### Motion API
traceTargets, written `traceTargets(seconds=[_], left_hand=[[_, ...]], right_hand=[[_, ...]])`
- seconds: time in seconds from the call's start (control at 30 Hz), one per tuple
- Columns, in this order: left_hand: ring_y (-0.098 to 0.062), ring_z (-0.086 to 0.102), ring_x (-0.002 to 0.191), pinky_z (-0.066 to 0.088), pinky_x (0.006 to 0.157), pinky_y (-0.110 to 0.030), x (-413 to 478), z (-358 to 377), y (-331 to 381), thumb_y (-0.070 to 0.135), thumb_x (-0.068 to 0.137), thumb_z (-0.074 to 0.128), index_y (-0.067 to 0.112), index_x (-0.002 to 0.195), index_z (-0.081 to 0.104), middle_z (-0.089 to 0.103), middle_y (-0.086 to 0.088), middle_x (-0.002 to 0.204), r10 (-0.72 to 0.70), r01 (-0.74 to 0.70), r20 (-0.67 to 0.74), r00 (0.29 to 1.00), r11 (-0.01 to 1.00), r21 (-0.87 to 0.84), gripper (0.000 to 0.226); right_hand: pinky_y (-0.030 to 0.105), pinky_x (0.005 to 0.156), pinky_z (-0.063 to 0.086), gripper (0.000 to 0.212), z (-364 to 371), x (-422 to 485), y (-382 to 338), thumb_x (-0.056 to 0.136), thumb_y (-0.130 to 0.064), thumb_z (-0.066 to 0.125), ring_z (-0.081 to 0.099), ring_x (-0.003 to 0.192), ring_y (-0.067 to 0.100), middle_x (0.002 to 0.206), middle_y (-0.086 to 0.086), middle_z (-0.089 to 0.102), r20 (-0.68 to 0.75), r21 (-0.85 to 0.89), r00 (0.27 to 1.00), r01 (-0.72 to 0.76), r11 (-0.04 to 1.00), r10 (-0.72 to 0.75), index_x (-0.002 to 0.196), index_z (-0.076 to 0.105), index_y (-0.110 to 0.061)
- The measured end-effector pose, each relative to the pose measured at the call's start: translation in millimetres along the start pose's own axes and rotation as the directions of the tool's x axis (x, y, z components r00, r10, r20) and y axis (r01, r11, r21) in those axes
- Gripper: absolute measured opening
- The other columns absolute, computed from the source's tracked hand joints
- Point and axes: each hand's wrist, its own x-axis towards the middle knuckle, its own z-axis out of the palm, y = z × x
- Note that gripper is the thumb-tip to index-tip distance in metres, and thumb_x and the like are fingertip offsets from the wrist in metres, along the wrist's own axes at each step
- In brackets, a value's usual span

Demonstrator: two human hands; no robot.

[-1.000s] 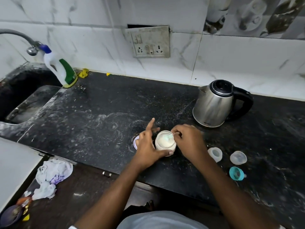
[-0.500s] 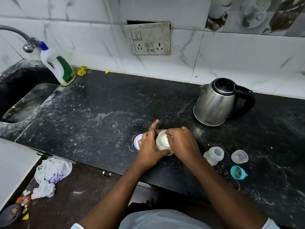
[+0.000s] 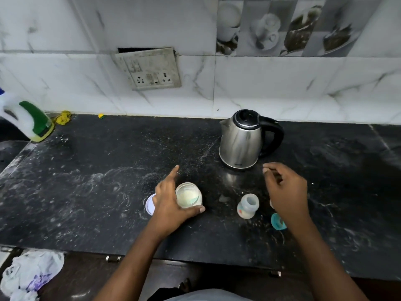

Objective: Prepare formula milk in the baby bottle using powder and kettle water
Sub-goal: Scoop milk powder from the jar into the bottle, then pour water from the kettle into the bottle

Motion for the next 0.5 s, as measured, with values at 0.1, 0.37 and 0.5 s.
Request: traceTargets(seconds=[0.1, 0.37, 0.5], left_hand=[[-0.013, 0.021, 0.152, 0.021, 0.119, -0.043, 5, 10, 24, 0.082, 0.067, 0.076, 0.049, 0.162, 0.023, 0.03, 0.015, 0.167, 0.172, -0.17, -0.01, 0.985, 0.98, 0.1, 0.114], [0.002, 0.021, 0.144, 0.028, 0.118, -0.037, 13, 78, 76, 0.081, 0.08, 0.07, 0.038, 0.155, 0.037, 0.039, 0.016, 0.163, 0.358, -0.378, 0.155, 0.921, 0.918, 0.118, 0.093], [-0.002, 0.027, 0.142, 0.026, 0.113, -0.03, 14, 107, 68, 0.077, 0.073, 0.076, 0.038, 0.156, 0.033, 0.042, 0.015, 0.158, 0.293, -0.329, 0.238, 0.926, 0.936, 0.127, 0.101]], right_hand=[[0.013, 0.074, 0.05, 0.013, -12, 28, 25, 0.098, -0.013, 0.066, 0.066, 0.075, -0.005, 0.087, -0.008, 0.075, -0.06, 0.072, 0.993, -0.096, 0.993, 0.101, 0.103, 0.077, -0.018], [0.016, 0.084, 0.046, 0.014, 9, 129, 60, 0.106, -0.014, 0.06, 0.059, 0.079, -0.014, 0.096, -0.003, 0.067, -0.009, 0.441, 0.974, -0.198, 0.876, 0.224, 0.114, 0.068, -0.005], [0.026, 0.096, 0.049, 0.023, 26, 155, 72, 0.11, -0.02, 0.054, 0.064, 0.098, 0.005, 0.105, -0.001, 0.07, 0.115, 0.541, 0.948, -0.31, 0.782, 0.296, 0.119, 0.068, -0.005]])
